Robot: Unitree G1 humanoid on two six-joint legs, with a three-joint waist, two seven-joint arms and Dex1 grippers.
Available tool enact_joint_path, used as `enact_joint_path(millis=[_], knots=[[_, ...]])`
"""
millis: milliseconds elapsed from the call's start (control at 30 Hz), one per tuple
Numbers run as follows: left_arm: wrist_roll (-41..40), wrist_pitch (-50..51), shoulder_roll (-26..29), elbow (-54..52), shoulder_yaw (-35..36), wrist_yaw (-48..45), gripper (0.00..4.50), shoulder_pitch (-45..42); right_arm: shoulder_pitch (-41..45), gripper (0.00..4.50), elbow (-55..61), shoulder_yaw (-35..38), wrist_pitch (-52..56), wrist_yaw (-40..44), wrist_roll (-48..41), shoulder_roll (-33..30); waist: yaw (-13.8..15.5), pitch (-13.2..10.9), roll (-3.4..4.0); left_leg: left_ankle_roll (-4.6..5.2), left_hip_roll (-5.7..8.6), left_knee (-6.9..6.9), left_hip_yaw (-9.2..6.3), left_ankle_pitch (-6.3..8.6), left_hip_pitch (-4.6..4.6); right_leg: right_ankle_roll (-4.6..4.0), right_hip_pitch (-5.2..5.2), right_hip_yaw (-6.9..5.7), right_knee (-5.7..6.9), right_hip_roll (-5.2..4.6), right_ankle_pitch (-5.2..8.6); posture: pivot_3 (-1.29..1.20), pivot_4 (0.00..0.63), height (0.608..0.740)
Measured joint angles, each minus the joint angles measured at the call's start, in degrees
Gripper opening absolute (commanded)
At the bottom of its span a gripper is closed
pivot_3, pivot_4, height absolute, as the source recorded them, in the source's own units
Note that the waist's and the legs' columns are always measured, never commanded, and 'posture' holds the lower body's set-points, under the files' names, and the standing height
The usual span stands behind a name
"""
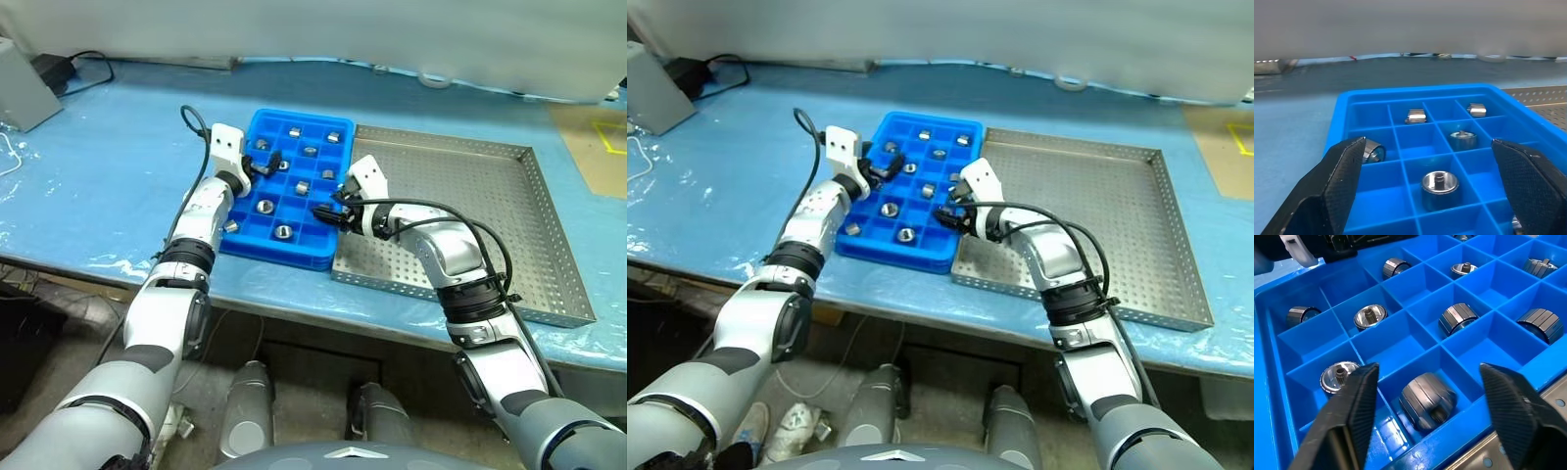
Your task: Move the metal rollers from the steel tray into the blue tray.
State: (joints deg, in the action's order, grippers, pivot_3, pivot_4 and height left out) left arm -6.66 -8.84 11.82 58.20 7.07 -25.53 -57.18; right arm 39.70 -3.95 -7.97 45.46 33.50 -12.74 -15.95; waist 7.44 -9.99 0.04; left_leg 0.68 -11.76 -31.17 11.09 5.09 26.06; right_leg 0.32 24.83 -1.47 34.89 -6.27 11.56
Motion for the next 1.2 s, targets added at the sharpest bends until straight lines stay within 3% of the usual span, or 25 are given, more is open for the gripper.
enact_joint_path(millis=[167,300,467,567,767,900,1200], knots=[[-1.09,-0.31,-1.88,-0.27,0.02,-3.92,4.50,-0.31,0.01,4.31,0.02,2.37,-1.40,-3.45,0.36,0.32,-0.17,0.00,0.00,0.01,0.00,-0.02,0.15,0.00,0.03,-0.01,0.00,0.03,-0.01,-0.04,0.00,-0.13,0.150,0.740],[-2.58,0.28,-5.20,-2.25,-2.12,-14.55,4.50,-0.83,-1.95,4.31,4.09,7.44,-6.92,-7.78,1.33,-0.99,-0.31,0.00,0.00,0.09,0.04,-0.07,0.50,0.04,0.03,-0.02,-0.04,0.11,-0.05,-0.07,0.00,-0.21,0.150,0.740],[-4.74,3.91,-6.56,-8.28,-6.60,-30.89,4.50,2.54,-13.67,4.31,15.85,13.55,-7.60,-9.81,0.03,-3.51,-1.95,0.01,-0.01,0.52,0.00,-0.04,0.61,0.31,-0.18,-0.03,-0.13,0.20,-0.15,-0.05,0.02,-0.24,0.150,0.740],[-6.80,8.72,-6.61,-15.66,-8.72,-37.15,4.50,7.43,-21.40,4.41,24.23,19.42,-5.41,-10.15,-5.89,-1.63,-3.44,0.01,-0.01,0.57,-0.02,-0.01,0.61,0.34,-0.25,-0.06,-0.05,0.31,-0.14,-0.01,0.04,-0.23,0.150,0.740],[-8.45,12.94,-8.88,-27.42,-10.79,-36.31,4.50,13.44,-28.51,4.41,32.40,21.54,-4.51,-13.99,-9.38,0.01,-4.85,0.02,0.01,0.58,-0.03,0.05,0.60,0.37,-0.86,0.19,-0.55,0.51,-0.23,-0.05,0.19,-0.25,0.150,0.740],[-5.94,11.57,-8.70,-28.02,-12.60,-33.08,4.50,17.16,-33.97,4.41,33.87,24.92,-6.99,-17.70,-9.14,1.66,-5.01,0.02,0.01,0.58,0.01,0.18,0.61,0.38,-0.88,0.40,-0.53,0.60,-0.40,-0.05,0.31,-0.25,0.150,0.740],[-5.41,7.34,-10.31,-25.80,-12.34,-30.23,4.50,16.63,-42.21,4.41,34.45,22.94,-11.47,-12.05,-6.89,-7.43,-5.08,0.02,0.01,0.64,0.05,0.37,0.65,0.42,-0.85,0.44,-0.52,0.65,-0.64,-0.03,0.32,-0.28,0.150,0.740]])
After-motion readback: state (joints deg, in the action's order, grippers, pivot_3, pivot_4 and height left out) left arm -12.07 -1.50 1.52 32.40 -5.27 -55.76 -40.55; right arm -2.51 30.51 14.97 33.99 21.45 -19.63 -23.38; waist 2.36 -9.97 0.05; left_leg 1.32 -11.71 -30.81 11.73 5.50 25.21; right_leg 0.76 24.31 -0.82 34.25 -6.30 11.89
